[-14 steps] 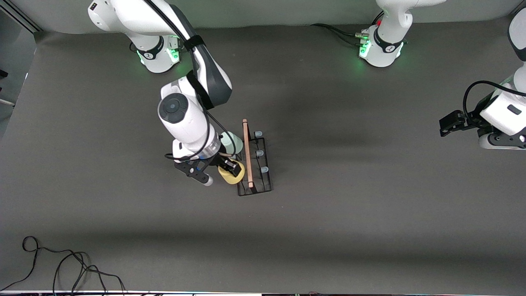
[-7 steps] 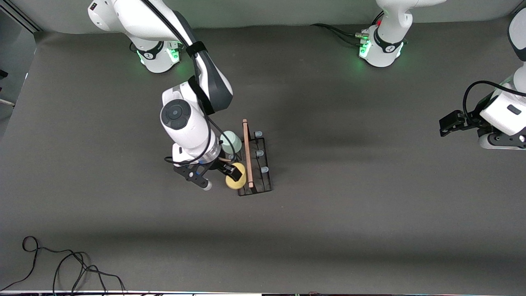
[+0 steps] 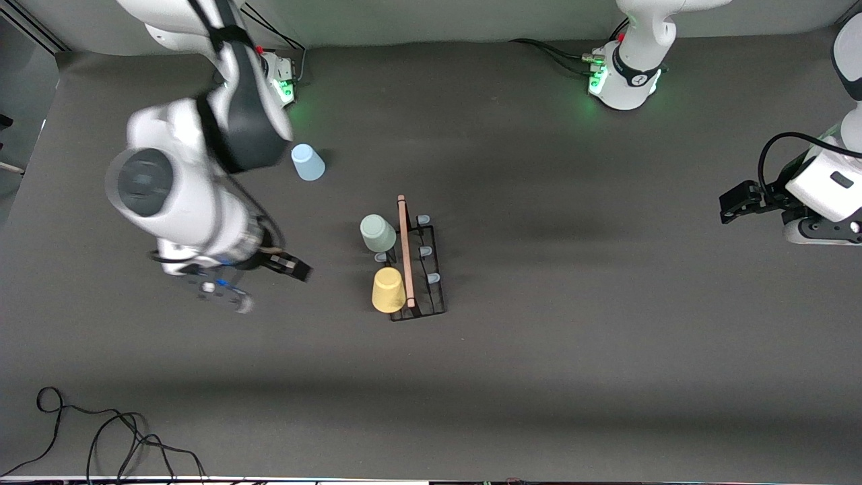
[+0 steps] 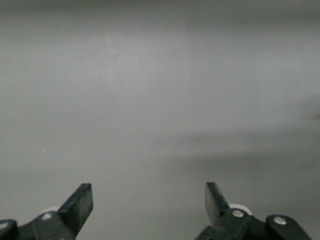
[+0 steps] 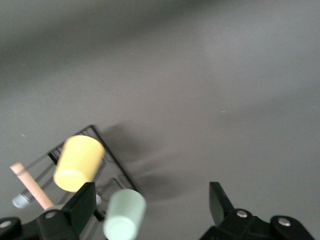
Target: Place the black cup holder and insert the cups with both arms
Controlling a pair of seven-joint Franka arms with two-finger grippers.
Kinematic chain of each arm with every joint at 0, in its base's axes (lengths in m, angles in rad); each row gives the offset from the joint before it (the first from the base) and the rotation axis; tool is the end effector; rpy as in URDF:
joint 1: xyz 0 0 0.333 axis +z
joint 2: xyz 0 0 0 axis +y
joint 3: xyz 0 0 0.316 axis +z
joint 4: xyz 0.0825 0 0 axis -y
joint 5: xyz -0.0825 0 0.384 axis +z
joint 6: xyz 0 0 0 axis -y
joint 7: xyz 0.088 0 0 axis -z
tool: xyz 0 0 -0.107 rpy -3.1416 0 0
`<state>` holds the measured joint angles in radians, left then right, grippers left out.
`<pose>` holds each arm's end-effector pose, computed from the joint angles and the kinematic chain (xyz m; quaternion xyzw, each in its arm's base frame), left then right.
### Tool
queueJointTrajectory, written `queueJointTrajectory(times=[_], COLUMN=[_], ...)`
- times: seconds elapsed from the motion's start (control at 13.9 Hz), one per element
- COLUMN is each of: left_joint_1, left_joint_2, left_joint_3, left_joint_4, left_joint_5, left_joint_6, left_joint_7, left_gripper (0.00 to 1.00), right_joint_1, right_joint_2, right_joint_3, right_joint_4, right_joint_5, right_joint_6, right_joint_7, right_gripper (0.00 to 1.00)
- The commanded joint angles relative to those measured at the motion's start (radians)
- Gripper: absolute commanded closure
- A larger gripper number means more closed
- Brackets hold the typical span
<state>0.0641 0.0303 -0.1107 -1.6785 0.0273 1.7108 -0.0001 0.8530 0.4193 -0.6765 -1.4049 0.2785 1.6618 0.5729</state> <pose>0.5714 -0.0233 0.5686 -0.9996 0.0251 -0.0014 0.0118 0.6227 0.2129 0.4987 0.9796 -0.1977 -0.0366 0.0052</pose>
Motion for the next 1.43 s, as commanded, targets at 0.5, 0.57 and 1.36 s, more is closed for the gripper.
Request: queueJointTrajectory(times=[0.5, 0.57, 1.36], left_joint_1=[-0.010, -0.010, -0.012], left_joint_2=[0.000, 0.000, 0.002], left_joint_3=[0.005, 0.005, 0.005], left_joint_4=[0.010, 0.010, 0.010], left_joint_5=[0.000, 0.000, 0.000], left_joint_6=[-0.016, -0.016, -0.019], left_joint_7=[-0.012, -0.012, -0.014], left_gripper=[0.00, 0.00, 0.00], right_joint_1=[-0.006, -0.009, -0.078], right_joint_2=[-0.111, -0.111, -0.114], right_joint_3=[-0.287, -0.287, -0.179], right_joint_4=[0.086, 0.086, 0.080], right_joint_5=[-0.088, -0.085, -0.146], right_joint_6=[-0.316, -0.316, -0.316], right_joint_7=[-0.562, -0.561, -0.562], right_gripper=[0.00, 0.00, 0.00])
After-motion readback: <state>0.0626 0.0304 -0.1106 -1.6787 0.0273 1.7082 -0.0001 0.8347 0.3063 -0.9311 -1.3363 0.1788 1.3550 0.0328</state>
